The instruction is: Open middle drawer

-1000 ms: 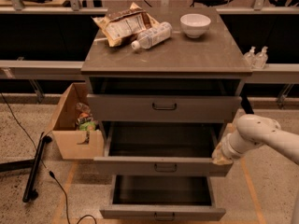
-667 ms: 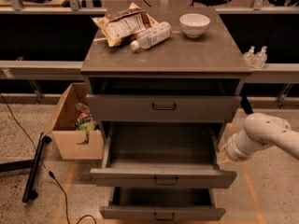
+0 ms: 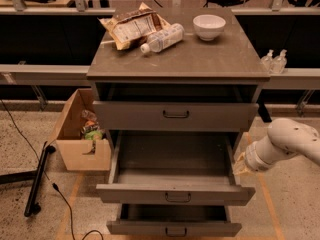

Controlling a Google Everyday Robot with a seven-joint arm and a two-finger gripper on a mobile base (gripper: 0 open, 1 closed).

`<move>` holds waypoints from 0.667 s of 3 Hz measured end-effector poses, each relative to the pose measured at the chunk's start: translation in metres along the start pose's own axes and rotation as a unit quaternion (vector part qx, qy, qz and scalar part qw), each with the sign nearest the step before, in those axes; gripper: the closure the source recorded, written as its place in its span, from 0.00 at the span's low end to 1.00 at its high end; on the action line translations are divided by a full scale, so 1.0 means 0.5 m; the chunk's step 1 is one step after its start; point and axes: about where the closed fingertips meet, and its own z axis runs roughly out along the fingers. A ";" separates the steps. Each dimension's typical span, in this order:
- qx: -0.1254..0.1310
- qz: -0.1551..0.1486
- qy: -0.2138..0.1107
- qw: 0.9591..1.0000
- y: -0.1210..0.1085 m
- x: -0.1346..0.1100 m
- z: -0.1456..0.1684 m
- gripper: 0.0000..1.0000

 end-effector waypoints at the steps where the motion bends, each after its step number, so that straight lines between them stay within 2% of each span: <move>1: 0.000 -0.012 -0.018 1.000 -0.007 -0.020 0.014 0.90; 2: 0.001 -0.022 -0.031 0.999 -0.031 -0.044 0.049 1.00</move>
Offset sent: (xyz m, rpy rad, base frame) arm 0.0452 0.0449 -0.0258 0.0810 -0.0485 0.0733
